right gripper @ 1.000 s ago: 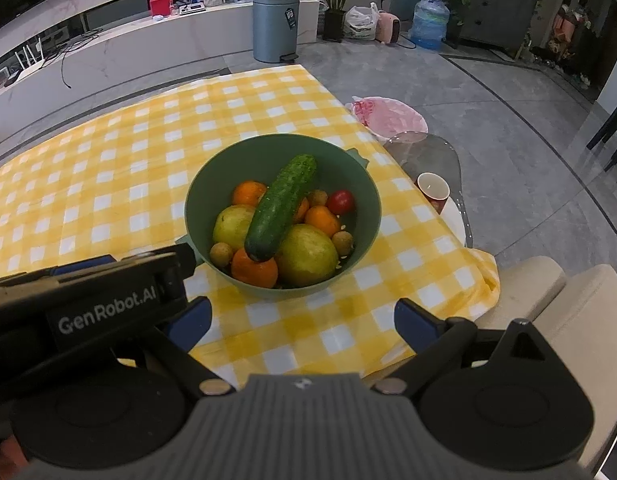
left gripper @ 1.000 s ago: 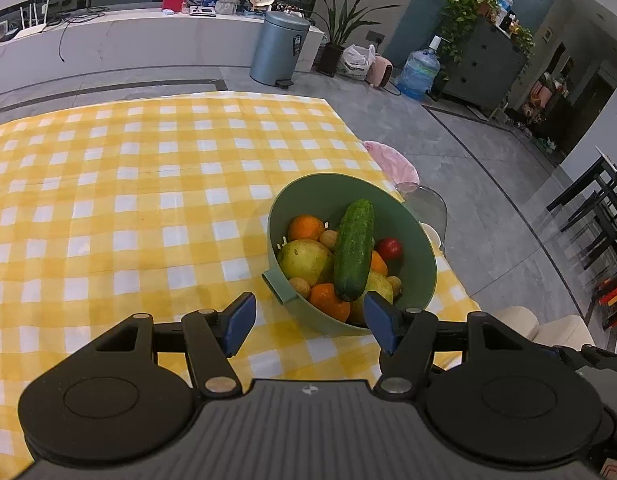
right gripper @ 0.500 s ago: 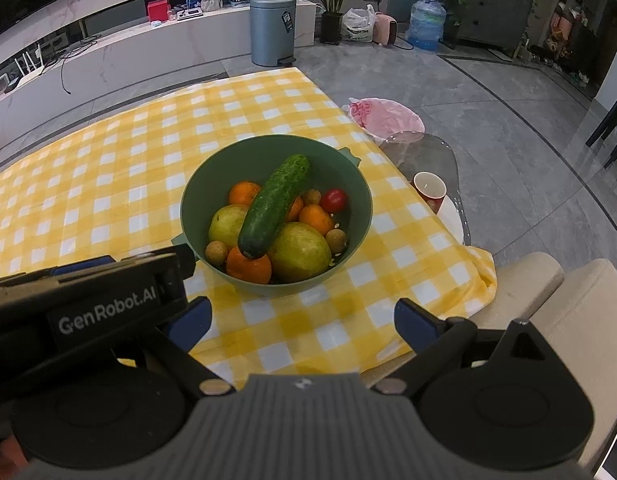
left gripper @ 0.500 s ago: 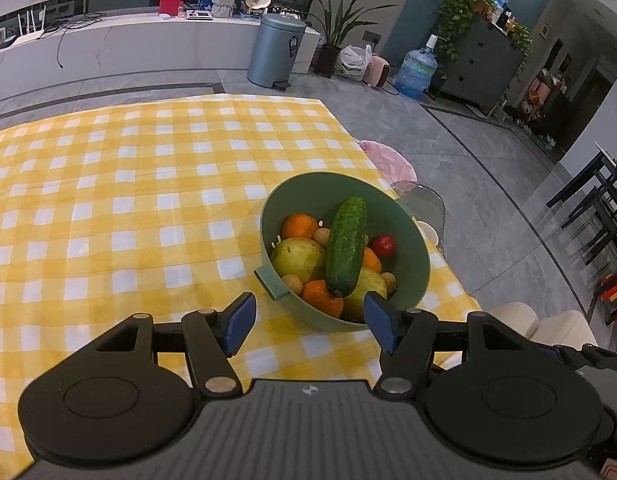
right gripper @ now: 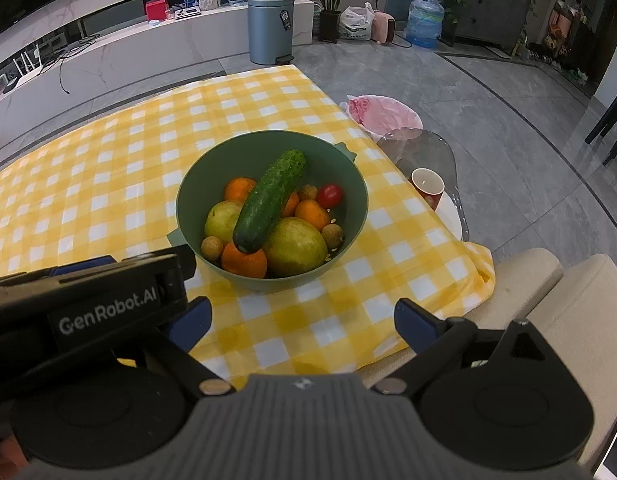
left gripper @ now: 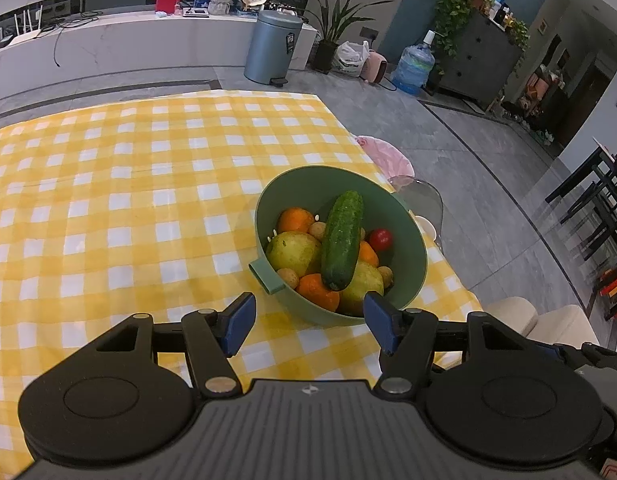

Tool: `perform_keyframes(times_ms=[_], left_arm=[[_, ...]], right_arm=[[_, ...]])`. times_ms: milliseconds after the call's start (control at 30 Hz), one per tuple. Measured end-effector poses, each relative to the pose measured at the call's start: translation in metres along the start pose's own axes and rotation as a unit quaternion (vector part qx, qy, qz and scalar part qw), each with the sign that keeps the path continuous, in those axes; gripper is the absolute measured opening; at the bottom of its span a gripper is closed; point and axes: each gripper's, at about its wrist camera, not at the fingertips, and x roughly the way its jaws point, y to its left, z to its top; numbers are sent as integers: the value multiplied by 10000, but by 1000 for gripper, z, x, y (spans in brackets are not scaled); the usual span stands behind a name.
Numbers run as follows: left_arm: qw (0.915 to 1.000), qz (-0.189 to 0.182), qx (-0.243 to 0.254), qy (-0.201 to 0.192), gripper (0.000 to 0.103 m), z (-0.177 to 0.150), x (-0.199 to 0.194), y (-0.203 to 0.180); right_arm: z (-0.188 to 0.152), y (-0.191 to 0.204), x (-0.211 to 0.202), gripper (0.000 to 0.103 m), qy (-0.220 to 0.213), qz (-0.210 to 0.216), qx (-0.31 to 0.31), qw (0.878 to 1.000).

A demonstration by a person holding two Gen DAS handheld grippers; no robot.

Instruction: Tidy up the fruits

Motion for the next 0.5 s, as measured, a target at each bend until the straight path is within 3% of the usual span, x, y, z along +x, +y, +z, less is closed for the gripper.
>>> perform_keyframes(times_ms=[500], left_arm=[[10000,26,36,-38,73,-2,0,-3]], right_arm=[[-4,-4,-1,94,-46,47,33,10000]])
